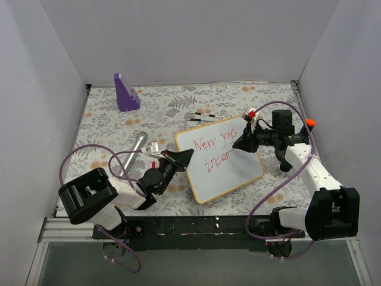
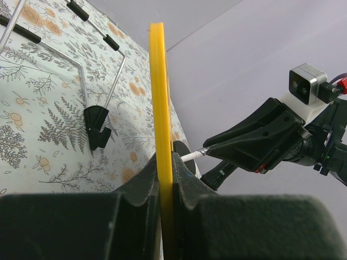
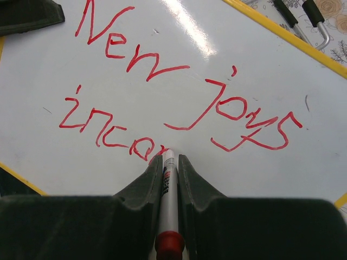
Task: Write a sentence on the whiteboard
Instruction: Write on the whiteboard with the whiteboard marker without the cap.
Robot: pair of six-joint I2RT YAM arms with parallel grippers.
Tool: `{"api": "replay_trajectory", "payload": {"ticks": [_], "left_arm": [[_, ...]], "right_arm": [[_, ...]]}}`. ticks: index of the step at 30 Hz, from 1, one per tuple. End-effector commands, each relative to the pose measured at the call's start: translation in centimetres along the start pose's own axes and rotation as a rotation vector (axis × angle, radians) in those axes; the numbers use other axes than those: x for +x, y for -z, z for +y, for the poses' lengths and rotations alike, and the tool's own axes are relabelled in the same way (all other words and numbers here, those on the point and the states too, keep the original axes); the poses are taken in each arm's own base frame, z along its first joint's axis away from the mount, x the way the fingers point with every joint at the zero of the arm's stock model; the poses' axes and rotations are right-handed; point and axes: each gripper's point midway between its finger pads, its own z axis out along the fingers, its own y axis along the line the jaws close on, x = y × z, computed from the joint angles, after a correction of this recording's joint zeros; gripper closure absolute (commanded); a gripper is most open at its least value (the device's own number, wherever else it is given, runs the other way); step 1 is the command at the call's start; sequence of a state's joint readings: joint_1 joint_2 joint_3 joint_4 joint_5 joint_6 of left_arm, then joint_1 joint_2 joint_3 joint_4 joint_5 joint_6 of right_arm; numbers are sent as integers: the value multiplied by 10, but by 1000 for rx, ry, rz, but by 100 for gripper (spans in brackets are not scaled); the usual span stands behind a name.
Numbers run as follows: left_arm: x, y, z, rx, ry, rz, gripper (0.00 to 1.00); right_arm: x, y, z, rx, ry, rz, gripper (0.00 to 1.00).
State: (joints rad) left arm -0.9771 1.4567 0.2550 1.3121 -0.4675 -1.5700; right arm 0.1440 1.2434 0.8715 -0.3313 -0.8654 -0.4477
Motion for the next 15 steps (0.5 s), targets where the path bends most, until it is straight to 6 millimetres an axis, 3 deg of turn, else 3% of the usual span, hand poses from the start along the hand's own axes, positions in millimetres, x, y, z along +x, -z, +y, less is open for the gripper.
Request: {"api": "replay_trajectory", "payload": {"ticks": [1,15], "left_arm": [[-35,5,-53,201,39,-118,100],[-35,5,-52,200,39,-119,100]], "right_arm": [[-12,4,-20,75,46,-15,99],[13,9,3,-3,42,54,99]]}}
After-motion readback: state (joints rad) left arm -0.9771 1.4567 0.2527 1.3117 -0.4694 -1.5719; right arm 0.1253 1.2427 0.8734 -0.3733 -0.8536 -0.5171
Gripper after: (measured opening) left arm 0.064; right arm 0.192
